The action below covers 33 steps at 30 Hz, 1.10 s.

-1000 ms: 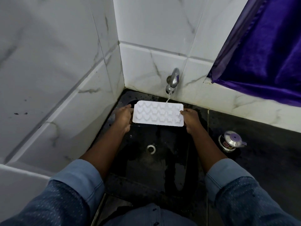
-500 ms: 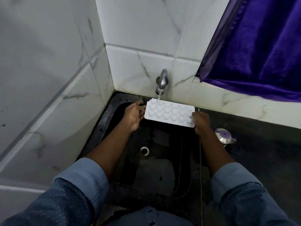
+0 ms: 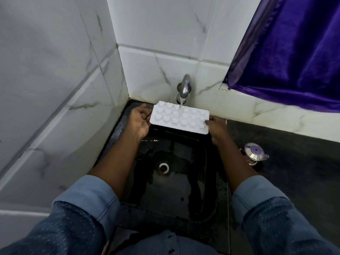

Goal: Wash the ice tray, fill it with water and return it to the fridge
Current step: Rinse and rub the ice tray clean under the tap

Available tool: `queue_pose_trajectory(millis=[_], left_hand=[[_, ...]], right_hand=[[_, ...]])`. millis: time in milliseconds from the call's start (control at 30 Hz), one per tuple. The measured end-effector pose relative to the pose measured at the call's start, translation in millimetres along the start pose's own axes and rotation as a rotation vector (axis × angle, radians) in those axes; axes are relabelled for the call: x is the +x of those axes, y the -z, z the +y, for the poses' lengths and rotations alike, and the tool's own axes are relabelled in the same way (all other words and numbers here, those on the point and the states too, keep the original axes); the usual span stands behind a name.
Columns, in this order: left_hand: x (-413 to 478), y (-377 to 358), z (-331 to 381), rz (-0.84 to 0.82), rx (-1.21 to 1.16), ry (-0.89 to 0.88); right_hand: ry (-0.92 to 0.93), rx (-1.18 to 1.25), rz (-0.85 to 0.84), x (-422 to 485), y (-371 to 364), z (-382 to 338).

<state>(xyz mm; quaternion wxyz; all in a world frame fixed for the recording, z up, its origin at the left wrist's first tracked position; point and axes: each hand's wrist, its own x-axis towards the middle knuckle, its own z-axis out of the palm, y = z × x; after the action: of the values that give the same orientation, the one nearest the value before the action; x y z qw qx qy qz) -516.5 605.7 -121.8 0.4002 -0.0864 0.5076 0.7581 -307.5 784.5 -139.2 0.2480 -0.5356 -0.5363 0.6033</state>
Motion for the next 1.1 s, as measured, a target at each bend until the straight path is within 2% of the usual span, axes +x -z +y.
queue_pose_trajectory(millis=[133,233,367,467,600,667,833,1000,1100], left_hand=[[0,19,16,0.101,0.034,0.005],[-1,34,18,0.08,0.054,-0.01],[-1,38,7,0.088,0.079,-0.053],[-3,37,1,0.125,0.012,-0.038],[-3,33,-9,0.158,0.041,-0.034],[-4,32,-12,0.164,0.038,-0.064],[-5,32,-26,0.073,0.034,-0.077],[-10,19,-42,-0.003,0.196,-0.088],[-12,7,-48,-0.021,0.298,-0.066]], right_hand=[[0.057,-0.063,-0.125,-7,-22,5],[0.154,-0.181,-0.164,-10,-33,10],[0.475,-0.461,-0.112,-20,-43,14],[0.67,-0.506,-0.084,-25,-39,21],[0.904,-0.656,0.007,-27,-23,31],[0.868,-0.594,0.005,-27,-15,35],[0.447,-0.162,-0.158,-29,10,40],[0.333,0.074,-0.329,-32,43,46],[0.256,0.271,-0.287,-34,58,39]])
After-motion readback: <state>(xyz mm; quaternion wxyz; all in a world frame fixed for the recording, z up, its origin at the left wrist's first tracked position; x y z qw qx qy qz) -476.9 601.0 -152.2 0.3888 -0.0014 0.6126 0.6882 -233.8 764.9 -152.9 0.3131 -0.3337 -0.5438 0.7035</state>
